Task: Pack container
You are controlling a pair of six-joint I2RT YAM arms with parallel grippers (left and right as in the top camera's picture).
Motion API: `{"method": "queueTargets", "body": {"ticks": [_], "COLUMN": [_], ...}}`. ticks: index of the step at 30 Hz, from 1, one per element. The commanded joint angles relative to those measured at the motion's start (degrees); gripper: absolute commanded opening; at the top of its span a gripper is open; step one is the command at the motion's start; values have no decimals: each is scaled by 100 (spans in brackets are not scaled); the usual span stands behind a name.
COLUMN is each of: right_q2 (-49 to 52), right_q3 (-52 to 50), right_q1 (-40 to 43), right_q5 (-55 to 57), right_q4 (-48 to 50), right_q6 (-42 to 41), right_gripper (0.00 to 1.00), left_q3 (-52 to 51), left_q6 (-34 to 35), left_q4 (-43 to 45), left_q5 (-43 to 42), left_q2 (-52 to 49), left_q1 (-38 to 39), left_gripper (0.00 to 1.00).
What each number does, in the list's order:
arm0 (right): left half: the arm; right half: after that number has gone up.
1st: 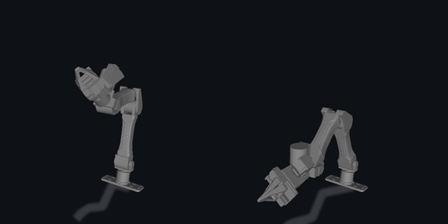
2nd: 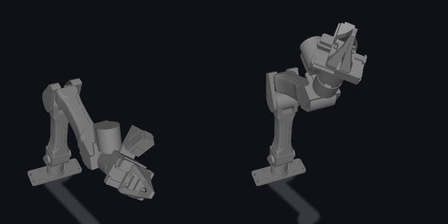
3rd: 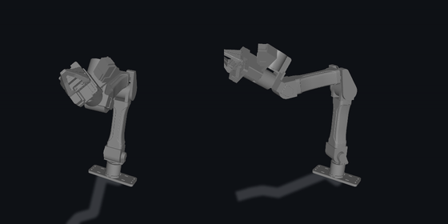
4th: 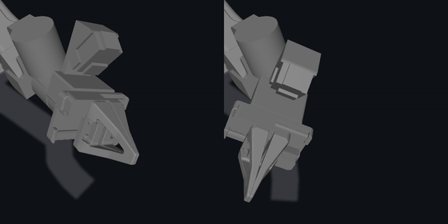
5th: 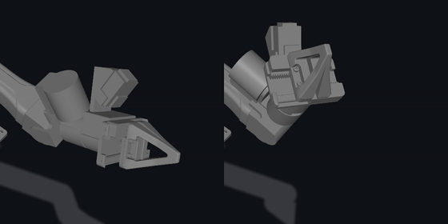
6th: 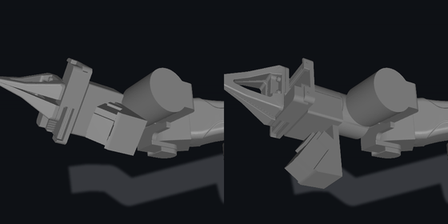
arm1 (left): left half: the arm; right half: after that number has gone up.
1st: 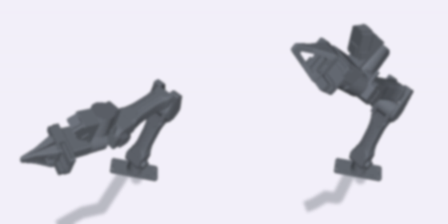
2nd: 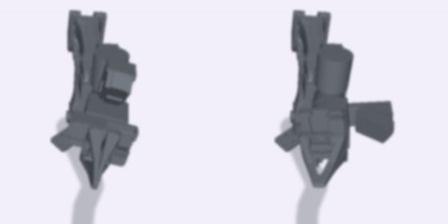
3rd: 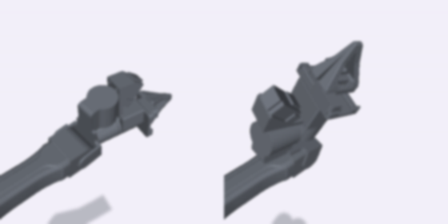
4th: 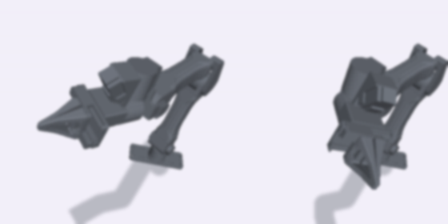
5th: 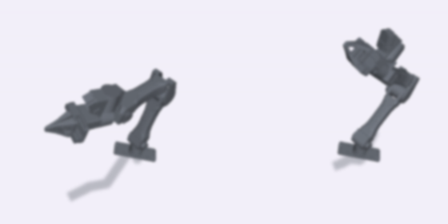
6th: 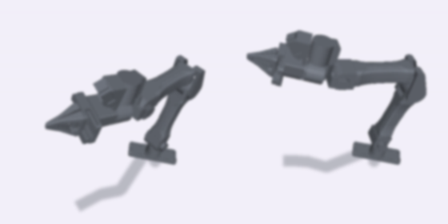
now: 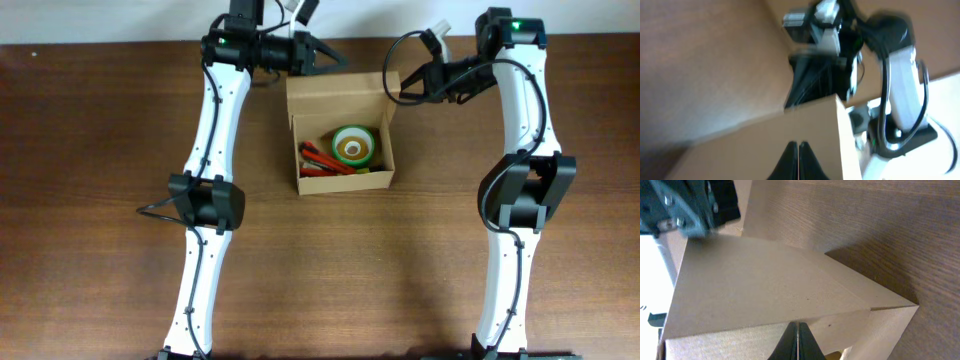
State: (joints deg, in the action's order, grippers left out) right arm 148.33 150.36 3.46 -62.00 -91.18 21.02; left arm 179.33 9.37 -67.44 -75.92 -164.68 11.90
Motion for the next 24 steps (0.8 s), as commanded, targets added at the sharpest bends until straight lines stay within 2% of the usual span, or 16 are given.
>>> {"method": "queueTargets", "body": {"ticks": [1, 5, 10, 12, 15, 16, 21, 24], "right_q2": [-297, -579, -1027, -1244, -1705, -1906, -2723, -2785], "right_q3": [122, 160, 160, 160, 160, 160, 157, 35], "right_q1": [-44, -39, -39, -46, -46, -46, -111, -433], "right_q5": [186, 321, 614, 868, 1593, 1987, 4170, 4513], "right_q4": [-13, -57, -68, -153, -356, -382, -466, -472], "right_q6": [146, 146, 101, 98, -13, -186, -1132, -1255], "right_gripper": [3, 4, 4, 3, 4, 3, 4, 4], "left_q3": [55, 55, 55, 55, 52, 52, 46, -87], "left_q6": [-1360, -2140, -2323, -2326, -2426, -2400, -1714, -1469], "left_q4": [-778, -1749, -2118, -2334, -2828, -2892, -2922, -2922], "left_q5": [422, 444, 1327, 1930, 3576, 3880, 6094, 7143], "left_q2": [42, 85, 739, 1029, 1596, 1762, 2369, 2382], "left_q1": [-11, -4, -4, -4, 39, 59, 262, 903], "left_gripper": [2, 2, 2, 2, 2, 2, 2, 2]}}
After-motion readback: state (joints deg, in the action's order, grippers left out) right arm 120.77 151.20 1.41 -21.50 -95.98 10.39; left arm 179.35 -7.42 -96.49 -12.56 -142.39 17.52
